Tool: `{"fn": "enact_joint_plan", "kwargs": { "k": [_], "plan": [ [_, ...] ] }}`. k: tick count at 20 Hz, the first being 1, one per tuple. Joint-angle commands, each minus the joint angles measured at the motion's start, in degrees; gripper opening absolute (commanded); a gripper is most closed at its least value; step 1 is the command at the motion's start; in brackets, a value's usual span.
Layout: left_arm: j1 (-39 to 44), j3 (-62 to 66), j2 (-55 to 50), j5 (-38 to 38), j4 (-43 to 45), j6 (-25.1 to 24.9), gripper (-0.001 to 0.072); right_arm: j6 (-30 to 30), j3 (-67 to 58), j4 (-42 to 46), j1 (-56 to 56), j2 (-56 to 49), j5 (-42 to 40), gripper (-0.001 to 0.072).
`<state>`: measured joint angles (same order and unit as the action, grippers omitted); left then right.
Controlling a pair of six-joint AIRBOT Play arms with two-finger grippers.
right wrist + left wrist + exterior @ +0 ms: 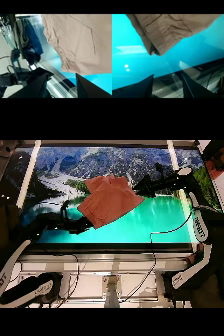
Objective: Fold the clothes and pants, and hang the long-sleeved shirts on hangers.
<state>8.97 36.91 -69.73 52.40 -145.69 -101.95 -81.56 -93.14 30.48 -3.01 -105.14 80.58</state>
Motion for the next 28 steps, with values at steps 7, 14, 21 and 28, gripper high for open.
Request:
{"fn": "enact_joint_plan", "kwargs": {
  "k": [7, 14, 21, 28],
  "plan": [
    [1.36, 0.70, -5.97, -7.72, -6.08, 2.14, 0.0411, 0.07, -0.09, -0.24, -0.09, -0.02, -0.81, 0.0401],
    [5.16, 5.16, -10.16, -9.11, -6.05, 2.93, 0.0410, 0.07, -0.07, -0.26, -0.11, 0.00, -1.07, 0.0401],
    [4.63, 6.08, -12.28, -5.81, -5.99, 2.51, 0.0408, 0.07, -0.07, -0.24, -0.11, 0.00, -1.31, 0.0401],
    [1.46, 6.99, -10.95, -0.61, -3.89, 2.54, 0.0401, 0.07, -0.09, -0.26, -0.11, 0.00, -1.73, 0.0401]
  ]
}}
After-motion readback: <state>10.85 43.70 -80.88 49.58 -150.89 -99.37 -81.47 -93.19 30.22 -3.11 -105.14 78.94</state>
